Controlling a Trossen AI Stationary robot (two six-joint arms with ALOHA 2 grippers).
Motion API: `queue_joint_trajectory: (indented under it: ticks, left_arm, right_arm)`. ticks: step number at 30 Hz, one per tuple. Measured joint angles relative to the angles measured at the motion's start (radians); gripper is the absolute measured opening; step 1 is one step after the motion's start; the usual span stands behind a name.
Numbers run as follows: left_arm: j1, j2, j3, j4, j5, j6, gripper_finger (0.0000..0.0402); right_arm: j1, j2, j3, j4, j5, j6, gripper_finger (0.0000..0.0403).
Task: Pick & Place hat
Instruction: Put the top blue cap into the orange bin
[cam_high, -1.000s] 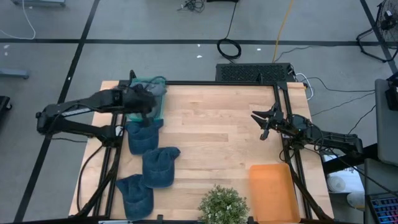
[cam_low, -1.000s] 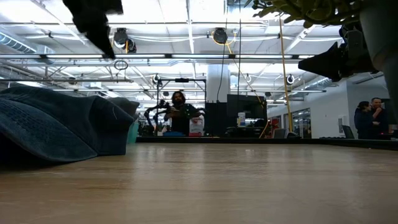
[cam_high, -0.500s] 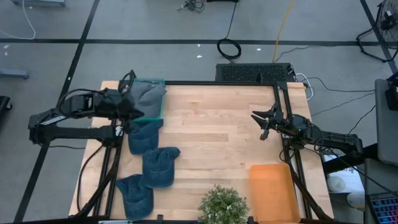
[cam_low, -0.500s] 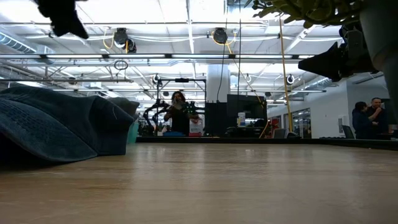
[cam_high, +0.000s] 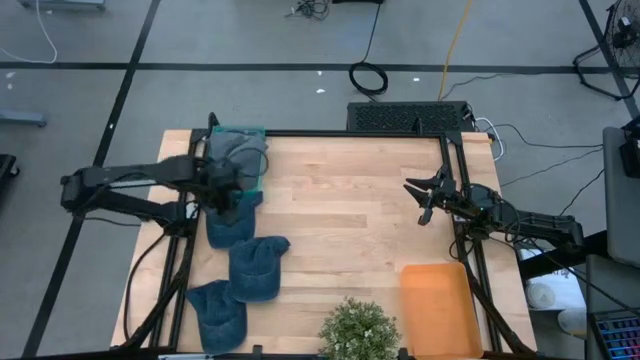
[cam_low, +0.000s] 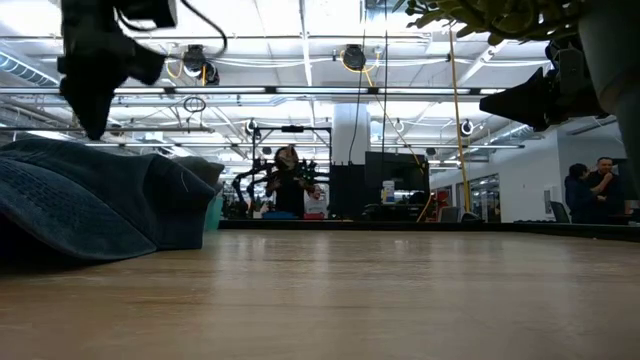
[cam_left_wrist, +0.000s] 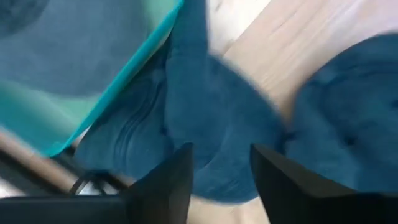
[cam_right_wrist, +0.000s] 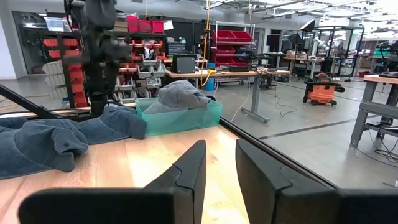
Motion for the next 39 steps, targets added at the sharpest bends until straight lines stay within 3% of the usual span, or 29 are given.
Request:
queue_joint_trajectory:
  ticks: [7, 15, 21, 31, 39]
  left_arm:
    - [0.001, 0.188, 0.0, -0.04, -0.057, 0.109, 0.0227]
    - [0.001, 0.289, 0.0, -0.035, -0.053, 0.175, 0.0234]
    - [0.001, 0.309, -0.011, -0.01, -0.05, 0.156, 0.0234]
    - [0.001, 0.306, -0.164, 0.147, -0.023, 0.189, 0.0234]
    - [0.0, 0.306, -0.172, 0.151, -0.037, 0.156, 0.0216]
  right_arm:
    - [0.0, 0.0, 0.0, 0.0, 0.0, 0.0, 0.0073]
    - [0.0, 0.0, 0.0, 0.0, 0.0, 0.0, 0.0073]
    - [0.0, 0.0, 0.0, 0.0, 0.0, 0.0, 0.0073]
    - [0.0, 0.0, 0.0, 0.0, 0.0, 0.0, 0.0073]
    - [0.0, 0.0, 0.0, 0.0, 0.0, 0.0, 0.0073]
